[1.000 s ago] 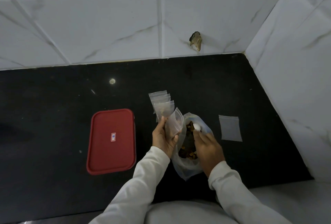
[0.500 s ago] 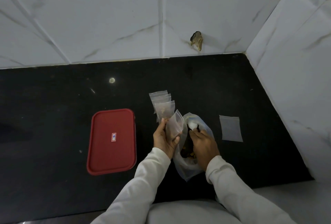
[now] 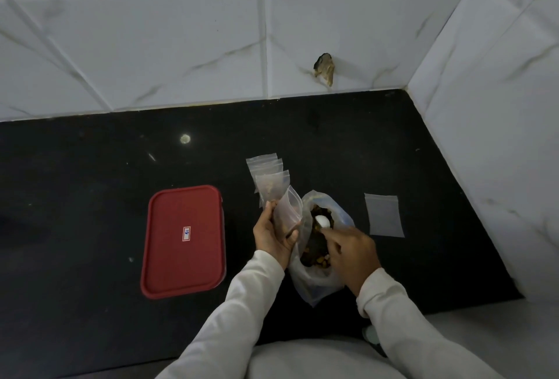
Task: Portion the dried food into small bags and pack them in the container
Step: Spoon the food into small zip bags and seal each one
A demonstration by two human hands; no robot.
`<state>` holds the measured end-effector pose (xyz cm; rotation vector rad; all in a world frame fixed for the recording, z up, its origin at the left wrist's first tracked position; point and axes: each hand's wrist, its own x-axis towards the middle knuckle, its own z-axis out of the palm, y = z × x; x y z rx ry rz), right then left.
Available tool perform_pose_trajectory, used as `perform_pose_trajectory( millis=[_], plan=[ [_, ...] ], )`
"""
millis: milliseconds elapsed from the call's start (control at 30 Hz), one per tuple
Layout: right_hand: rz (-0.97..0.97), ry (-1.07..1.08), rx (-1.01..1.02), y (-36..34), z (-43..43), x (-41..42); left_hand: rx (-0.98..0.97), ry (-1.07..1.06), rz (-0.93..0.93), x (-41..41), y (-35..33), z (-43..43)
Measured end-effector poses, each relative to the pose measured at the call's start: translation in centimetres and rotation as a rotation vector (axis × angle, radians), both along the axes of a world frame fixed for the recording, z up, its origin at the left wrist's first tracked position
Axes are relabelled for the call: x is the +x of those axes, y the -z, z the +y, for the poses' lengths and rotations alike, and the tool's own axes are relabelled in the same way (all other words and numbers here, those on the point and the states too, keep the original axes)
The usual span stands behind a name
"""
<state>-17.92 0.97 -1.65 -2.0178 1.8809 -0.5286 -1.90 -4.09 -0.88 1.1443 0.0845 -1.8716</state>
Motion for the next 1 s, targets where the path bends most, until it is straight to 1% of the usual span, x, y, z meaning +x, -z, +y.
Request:
perform_pose_trajectory(
  millis=[67, 100, 167, 200, 267, 300, 400, 467, 533, 600, 633, 867, 933, 1000],
  plan=[
    [-0.014, 0.124, 0.000, -0.4, 0.0, -0.3, 0.002, 0.000, 0.010, 0.1, 0.0, 0.0],
    [0.017, 0.159, 0.038, -0.3, 0.0, -0.4, 0.006, 0.000, 0.007, 0.1, 0.1, 0.1],
    [0.081, 0.178, 0.211, 0.1, -0.2, -0.4, 0.006, -0.001, 0.001, 0.1, 0.3, 0.1],
    [0.084, 0.152, 0.303, 0.0, -0.3, -0.4, 0.004, 0.001, -0.001, 0.1, 0.2, 0.1],
    [0.109, 0.055, 0.314, -0.4, -0.8, 0.0, 0.000, 0.006, -0.009, 0.0, 0.3, 0.2],
    [0.155, -0.014, 0.324, -0.5, -1.1, 0.3, -0.002, 0.006, -0.018, 0.0, 0.4, 0.1],
    [0.229, -0.122, 0.491, -0.7, -2.1, 1.2, 0.004, 0.008, -0.050, -0.1, 0.7, 0.1],
    [0.203, -0.105, 0.453, 0.0, -2.1, 1.3, 0.006, 0.004, -0.062, -0.1, 0.8, 0.0],
    [0.134, -0.007, 0.357, -0.4, -1.8, 1.1, 0.007, -0.001, -0.067, -0.2, 0.7, 0.0],
    [0.069, 0.031, 0.247, -0.5, -1.4, 0.7, 0.011, 0.000, -0.075, -0.3, 0.6, -0.1],
    [0.039, 0.036, 0.227, -0.6, -1.2, 0.4, 0.013, 0.005, -0.082, -0.3, 0.6, -0.1],
    [-0.095, 0.062, 0.250, -1.3, -1.2, -0.8, 0.031, 0.007, -0.095, -0.3, 0.6, 0.0],
    [-0.108, 0.075, 0.206, -1.6, -0.9, -0.6, 0.026, 0.004, -0.092, -0.3, 0.5, 0.1],
    [-0.098, 0.129, 0.095, -1.6, -0.5, -0.5, 0.022, -0.001, -0.088, -0.3, 0.5, 0.1]
  ],
)
